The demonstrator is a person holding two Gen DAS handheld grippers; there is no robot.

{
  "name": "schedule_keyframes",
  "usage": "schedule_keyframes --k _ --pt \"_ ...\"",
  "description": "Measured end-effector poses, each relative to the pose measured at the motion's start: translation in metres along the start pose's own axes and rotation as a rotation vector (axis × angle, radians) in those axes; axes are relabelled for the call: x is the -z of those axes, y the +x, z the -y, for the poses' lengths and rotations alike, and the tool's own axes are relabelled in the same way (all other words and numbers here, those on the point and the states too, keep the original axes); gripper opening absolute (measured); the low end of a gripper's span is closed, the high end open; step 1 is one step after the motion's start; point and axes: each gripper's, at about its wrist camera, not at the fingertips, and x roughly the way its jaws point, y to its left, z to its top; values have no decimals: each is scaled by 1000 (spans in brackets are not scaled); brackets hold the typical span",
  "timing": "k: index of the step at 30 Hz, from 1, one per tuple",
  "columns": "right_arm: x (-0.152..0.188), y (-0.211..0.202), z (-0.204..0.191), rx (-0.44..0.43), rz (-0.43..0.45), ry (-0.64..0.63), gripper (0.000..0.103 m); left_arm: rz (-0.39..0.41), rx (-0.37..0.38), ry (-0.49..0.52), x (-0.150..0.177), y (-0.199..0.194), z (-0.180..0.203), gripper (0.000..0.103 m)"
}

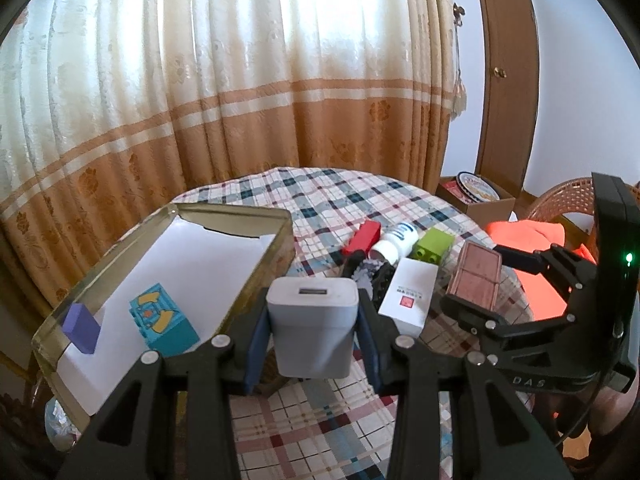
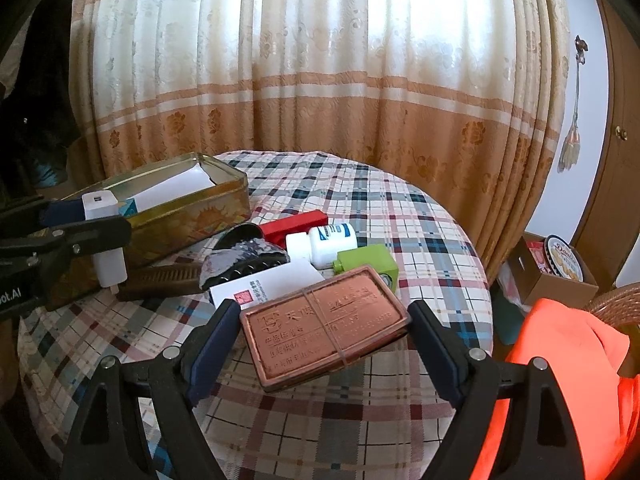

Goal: Organize rigid objects
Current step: 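Carry the copper box with the right tool while the left tool carries the charger toward the tray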

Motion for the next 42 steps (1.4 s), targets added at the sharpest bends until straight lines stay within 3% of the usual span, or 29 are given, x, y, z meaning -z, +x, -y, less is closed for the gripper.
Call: schedule_keyframes --k 7,18,34,42 --pt "-12 -14 -8 -17 33 -1 86 47 -15 -13 -8 -19 -10 39" --pt "-37 -22 -34 -74 74 -21 86 46 -64 -86 -14 -30 -46 39" --pt "-73 -1 -82 -162 80 -103 86 14 -180 -232 -4 -27 -121 39" --pt "-83 14 -106 -203 66 -133 86 -15 -205 -269 0 -20 -140 39"
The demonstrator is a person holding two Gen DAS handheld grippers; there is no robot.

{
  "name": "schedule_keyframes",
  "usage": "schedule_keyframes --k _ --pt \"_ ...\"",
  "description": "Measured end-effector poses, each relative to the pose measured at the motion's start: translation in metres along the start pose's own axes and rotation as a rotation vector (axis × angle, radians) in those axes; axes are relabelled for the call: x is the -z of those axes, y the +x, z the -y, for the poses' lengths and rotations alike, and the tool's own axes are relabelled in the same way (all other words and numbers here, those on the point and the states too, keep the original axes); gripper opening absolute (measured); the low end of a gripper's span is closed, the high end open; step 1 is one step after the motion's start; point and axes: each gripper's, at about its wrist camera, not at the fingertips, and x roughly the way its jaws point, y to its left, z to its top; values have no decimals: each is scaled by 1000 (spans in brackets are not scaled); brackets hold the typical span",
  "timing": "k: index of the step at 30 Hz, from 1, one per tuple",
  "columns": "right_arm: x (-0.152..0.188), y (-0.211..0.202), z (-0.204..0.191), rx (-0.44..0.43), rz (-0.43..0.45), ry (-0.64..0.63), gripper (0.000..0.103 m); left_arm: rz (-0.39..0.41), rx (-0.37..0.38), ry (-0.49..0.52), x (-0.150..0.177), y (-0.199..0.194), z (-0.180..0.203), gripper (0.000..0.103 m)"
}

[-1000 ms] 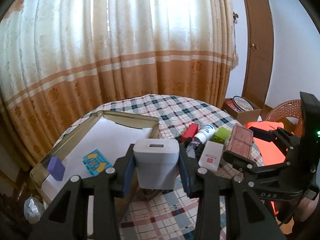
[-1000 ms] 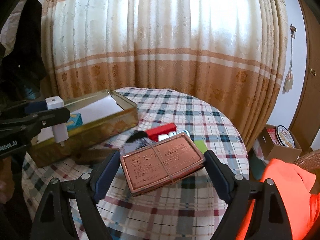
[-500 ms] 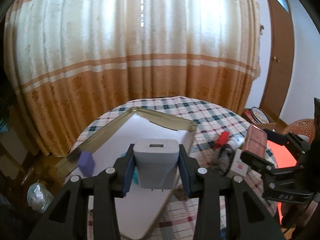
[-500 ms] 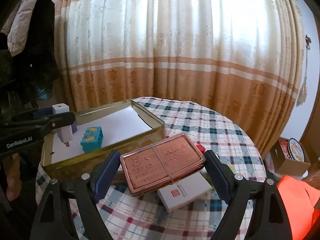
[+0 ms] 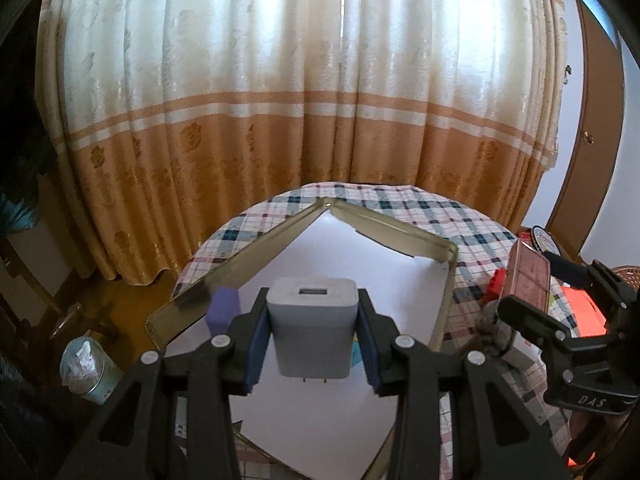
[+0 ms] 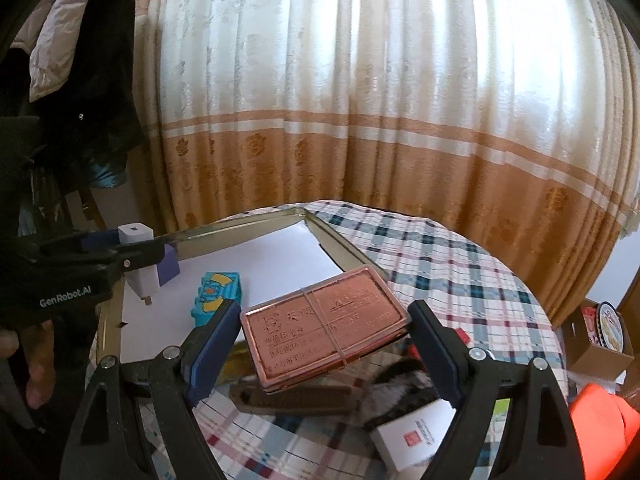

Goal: Organize rigid objects
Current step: 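Carry the copper box with the right tool while the left tool carries the charger toward the tray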

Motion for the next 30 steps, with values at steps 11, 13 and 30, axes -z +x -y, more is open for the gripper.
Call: schedule_keyframes --k 11,13,30 --pt "-13 20 -18 -45 -14 -33 86 -50 -42 -28 3 15 -17 39" --pt "-17 24 -20 -51 -17 -37 86 -58 -47 -29 3 17 -19 39" --pt "-32 62 -45 -99 -59 -76 86 -126 -87 -39 6 39 -38 39"
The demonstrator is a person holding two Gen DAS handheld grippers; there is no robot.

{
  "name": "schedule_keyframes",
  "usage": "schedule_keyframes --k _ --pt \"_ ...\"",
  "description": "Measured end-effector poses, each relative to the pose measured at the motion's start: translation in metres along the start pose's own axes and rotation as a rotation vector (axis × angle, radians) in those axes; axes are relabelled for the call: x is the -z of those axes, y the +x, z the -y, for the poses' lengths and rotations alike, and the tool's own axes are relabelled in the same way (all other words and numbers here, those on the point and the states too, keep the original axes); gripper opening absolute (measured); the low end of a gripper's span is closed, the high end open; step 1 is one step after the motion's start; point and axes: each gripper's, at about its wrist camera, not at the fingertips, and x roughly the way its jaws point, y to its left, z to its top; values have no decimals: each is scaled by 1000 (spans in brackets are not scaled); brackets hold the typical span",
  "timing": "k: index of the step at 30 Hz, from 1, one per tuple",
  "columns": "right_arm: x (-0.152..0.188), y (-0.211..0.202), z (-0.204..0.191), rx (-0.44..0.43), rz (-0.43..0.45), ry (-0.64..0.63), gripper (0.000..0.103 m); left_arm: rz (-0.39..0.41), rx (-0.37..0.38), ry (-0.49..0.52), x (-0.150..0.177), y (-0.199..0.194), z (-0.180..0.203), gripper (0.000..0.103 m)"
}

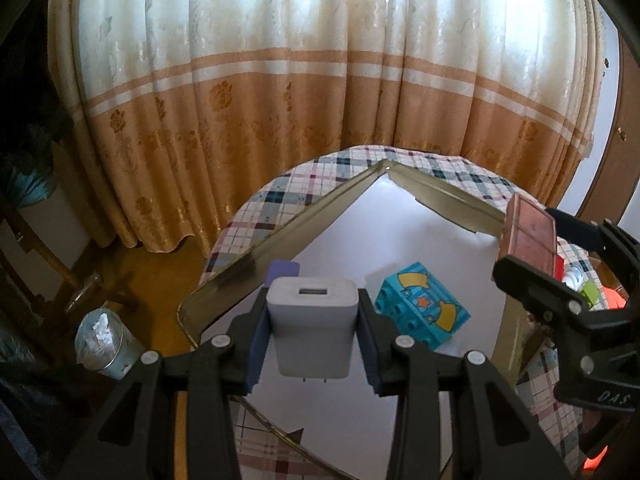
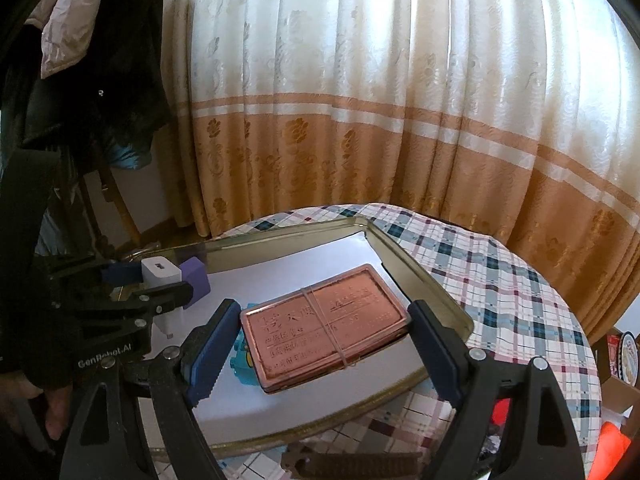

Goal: Organize rigid objects
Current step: 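Carry the copper box with the right tool while the left tool carries the charger toward the tray, then lower the copper box into the tray with the right tool while the left tool holds the charger above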

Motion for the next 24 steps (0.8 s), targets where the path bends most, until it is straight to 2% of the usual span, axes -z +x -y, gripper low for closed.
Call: schedule_keyframes --k 24 --pt "5 31 -18 -42 -77 -8 86 -32 -19 -8 -1 13 -16 39"
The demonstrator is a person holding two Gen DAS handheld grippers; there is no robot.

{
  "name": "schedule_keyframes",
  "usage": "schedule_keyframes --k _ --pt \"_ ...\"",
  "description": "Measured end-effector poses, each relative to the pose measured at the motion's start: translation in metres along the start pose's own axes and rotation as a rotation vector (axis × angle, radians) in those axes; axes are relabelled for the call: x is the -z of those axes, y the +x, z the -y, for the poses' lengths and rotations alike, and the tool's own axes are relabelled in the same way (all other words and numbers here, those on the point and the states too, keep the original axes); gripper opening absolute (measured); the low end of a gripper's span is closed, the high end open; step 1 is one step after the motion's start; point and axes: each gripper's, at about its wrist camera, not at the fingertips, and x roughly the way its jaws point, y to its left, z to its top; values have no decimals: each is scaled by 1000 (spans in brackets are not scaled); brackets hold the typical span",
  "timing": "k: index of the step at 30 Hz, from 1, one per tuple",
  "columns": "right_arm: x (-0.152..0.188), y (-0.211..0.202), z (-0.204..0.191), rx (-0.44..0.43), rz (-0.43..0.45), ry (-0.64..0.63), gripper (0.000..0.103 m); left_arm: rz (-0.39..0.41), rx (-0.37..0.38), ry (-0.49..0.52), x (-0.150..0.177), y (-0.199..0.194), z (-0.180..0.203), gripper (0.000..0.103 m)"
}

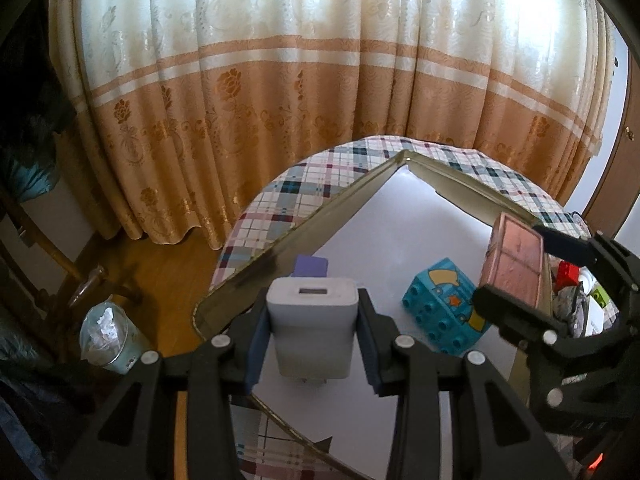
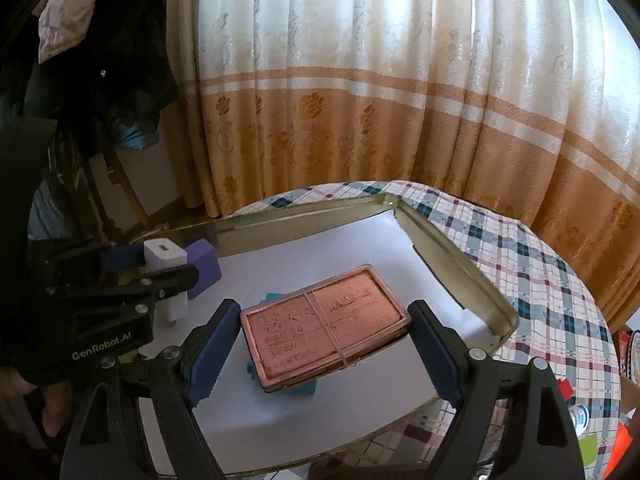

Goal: Organize rigid objects
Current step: 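Lower the copper box into the tray with the right tool while the left tool holds the charger above, then release the copper box with the right tool while the left tool releases the white charger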

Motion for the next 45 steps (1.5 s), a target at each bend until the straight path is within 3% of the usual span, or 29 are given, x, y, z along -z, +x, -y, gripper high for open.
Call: schedule_keyframes --k 24,25,26,28,33,38,45 --pt "4 0 -18 -43 -18 -20 87 3 3 -5 -2 3 -2 40" --pt "5 0 -18 -48 -20 -17 87 5 -1 -15 -2 2 -4 43" --pt "5 0 -18 -46 -21 -13 87 11 -5 -22 -2 0 -5 58" --pt "6 0 -18 -49 -25 -7 87 34 -7 -27 -3 -5 -6 74" --pt "7 -7 -17 -52 -3 0 87 58 -4 -15 -3 -12 -3 75" --pt "10 -11 -12 -42 2 24 89 49 -9 -33 -4 -9 -7 88" --pt "16 -13 -6 -29 -7 55 89 43 -22 -38 -3 -8 -7 95"
